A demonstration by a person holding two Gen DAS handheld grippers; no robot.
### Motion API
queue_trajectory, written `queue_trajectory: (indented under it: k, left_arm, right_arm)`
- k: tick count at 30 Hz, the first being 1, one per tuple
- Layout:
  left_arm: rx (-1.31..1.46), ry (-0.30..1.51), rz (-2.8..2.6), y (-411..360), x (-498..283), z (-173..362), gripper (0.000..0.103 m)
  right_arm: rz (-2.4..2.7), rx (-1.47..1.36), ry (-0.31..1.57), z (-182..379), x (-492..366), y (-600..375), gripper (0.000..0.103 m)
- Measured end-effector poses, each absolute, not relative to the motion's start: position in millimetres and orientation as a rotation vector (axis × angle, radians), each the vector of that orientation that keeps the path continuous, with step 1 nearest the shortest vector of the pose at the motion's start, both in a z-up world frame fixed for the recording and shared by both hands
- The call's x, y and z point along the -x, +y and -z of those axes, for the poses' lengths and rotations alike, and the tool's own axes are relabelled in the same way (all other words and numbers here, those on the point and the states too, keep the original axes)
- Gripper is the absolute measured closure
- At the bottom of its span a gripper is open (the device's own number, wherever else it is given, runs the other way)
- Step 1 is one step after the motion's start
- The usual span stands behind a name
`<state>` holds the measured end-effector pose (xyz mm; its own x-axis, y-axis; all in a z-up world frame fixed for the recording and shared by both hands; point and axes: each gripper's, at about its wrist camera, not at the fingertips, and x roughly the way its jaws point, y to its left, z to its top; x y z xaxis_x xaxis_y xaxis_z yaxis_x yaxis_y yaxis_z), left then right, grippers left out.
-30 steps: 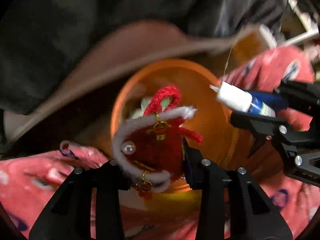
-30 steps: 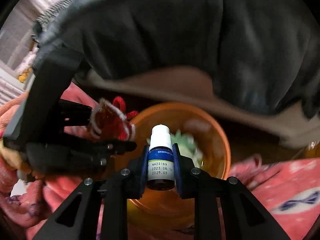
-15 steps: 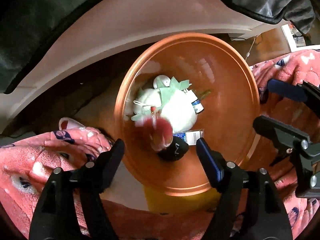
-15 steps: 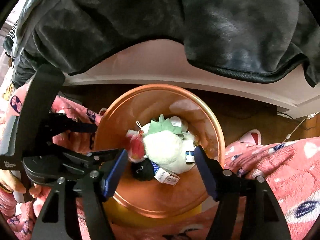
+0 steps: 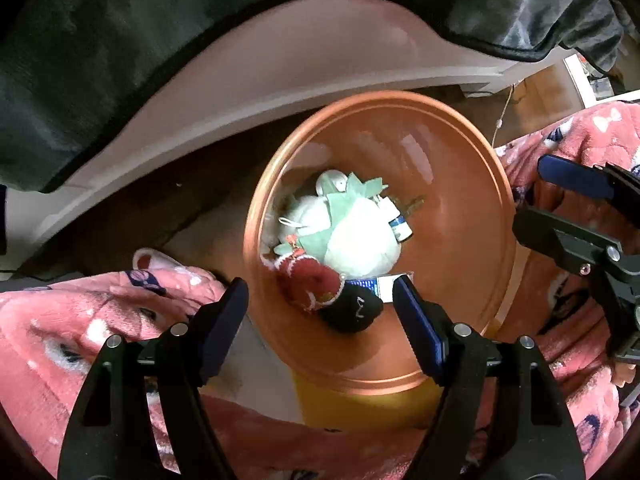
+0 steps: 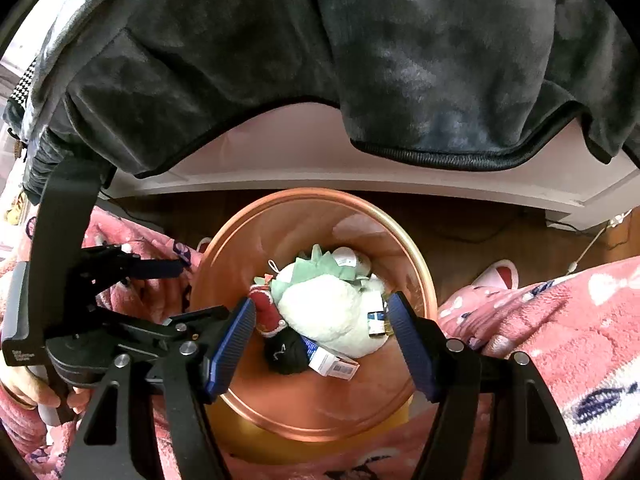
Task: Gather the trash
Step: 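Drop the ornament and bottle into the orange bin, opening both grippers, then grasp the pale green bottle with the right gripper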
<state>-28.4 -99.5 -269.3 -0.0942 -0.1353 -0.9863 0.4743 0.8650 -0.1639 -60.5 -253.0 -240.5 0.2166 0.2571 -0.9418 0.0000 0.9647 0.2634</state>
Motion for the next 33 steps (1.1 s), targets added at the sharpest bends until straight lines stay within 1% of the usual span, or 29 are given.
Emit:
queue_trajectory:
  k: [3, 7, 8, 9, 10, 11, 15, 17, 23, 26, 29, 33]
  left_arm:
    - [-0.277, 1.501, 0.487, -97, 28, 248, 0.03]
    - [-0.204, 1.344, 0.459, -85, 27, 193, 0.03]
    - [-0.181, 1.301, 0.454, -81, 27, 178, 0.03]
    - [-0.158, 1.246, 0.441, -76, 27, 158, 0.03]
    - [-0.146, 1.213, 0.429, -73, 27, 147, 0.029]
    - [-0.13, 1.169, 0.409, -68, 26, 131, 0.023]
    - [-0.102, 1.026, 0.357, -49, 27, 87, 0.021]
    - [-0.095, 0.984, 0.331, -40, 29, 75, 0.02]
    - [-0.022, 0.952, 0.298, -17, 28, 65, 0.018]
    - [0.015, 0.967, 0.287, -7, 27, 72, 0.018]
    - [0.058, 0.994, 0.281, 5, 24, 81, 0.018]
    - [0.121, 1.031, 0.271, 21, 11, 92, 0.018]
  right_arm:
    - [-0.179, -0.227, 1.304, 224, 61, -257, 0.035]
    - [-0.191, -0.23, 1.202, 181, 57, -261, 0.035]
    - [-0.205, -0.235, 1.148, 159, 53, -262, 0.033]
    - [-0.218, -0.233, 1.1, 141, 49, -261, 0.027]
    - [-0.236, -0.227, 1.048, 122, 43, -258, 0.024]
    - [-0.25, -0.22, 1.017, 110, 39, -256, 0.02]
    - [-0.303, -0.143, 0.833, 43, 1, -234, 0.02]
    - [-0.336, -0.1, 0.768, 19, -30, -216, 0.019]
    - [-0.396, -0.056, 0.737, -5, -136, -171, 0.019]
    - [-0.374, 0.081, 0.736, -3, -179, -151, 0.019]
    - [-0.386, 0.283, 0.741, 3, -220, -127, 0.019]
    - [-0.417, 0.391, 0.804, 16, -254, -117, 0.019]
